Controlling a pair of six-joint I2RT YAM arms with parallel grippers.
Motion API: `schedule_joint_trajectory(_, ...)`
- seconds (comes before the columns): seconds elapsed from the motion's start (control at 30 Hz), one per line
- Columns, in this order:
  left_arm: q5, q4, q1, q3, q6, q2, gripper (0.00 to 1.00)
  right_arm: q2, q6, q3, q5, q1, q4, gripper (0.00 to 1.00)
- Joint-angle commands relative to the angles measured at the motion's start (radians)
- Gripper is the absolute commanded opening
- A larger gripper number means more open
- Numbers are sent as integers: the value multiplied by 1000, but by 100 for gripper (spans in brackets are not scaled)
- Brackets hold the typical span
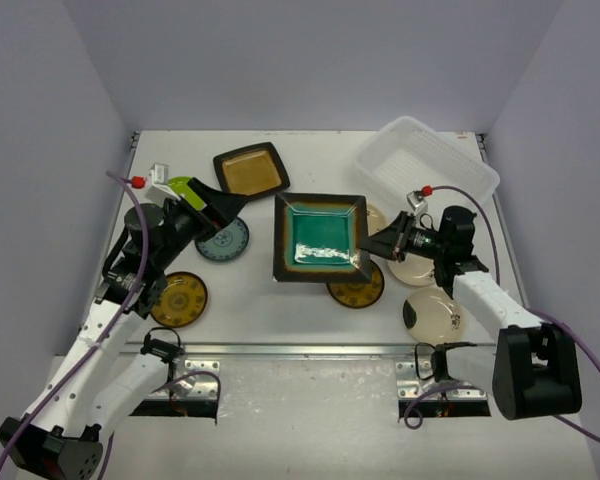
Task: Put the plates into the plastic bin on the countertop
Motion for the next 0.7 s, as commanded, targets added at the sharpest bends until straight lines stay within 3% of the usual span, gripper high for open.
schedule_joint_trajectory(0.0,-364,-261,1,115,146,-63,100,-25,113,88,12,-160,73,0)
schedule_joint_trajectory(0.1,-370,-295,1,123,206,-80,100,-2,112,148,72,-262,1,0)
schedule_joint_trajectory(0.2,-287,-285,1,75,274,-84,100,33,57,252,179,-323,-101,0)
schedule_joint_trajectory(0.33,-143,-268,1,-19,360,-98,100,106,-25,388,340,-341,-222,0)
schedule_joint_trajectory(0.53,-113,-237,1,-67,396,-127,100,198,-6,468,573,-341,-213,0)
schedule_joint_trajectory(0.67,-61,-229,1,-75,402,-121,100,258,-69,530,639,-341,-248,0)
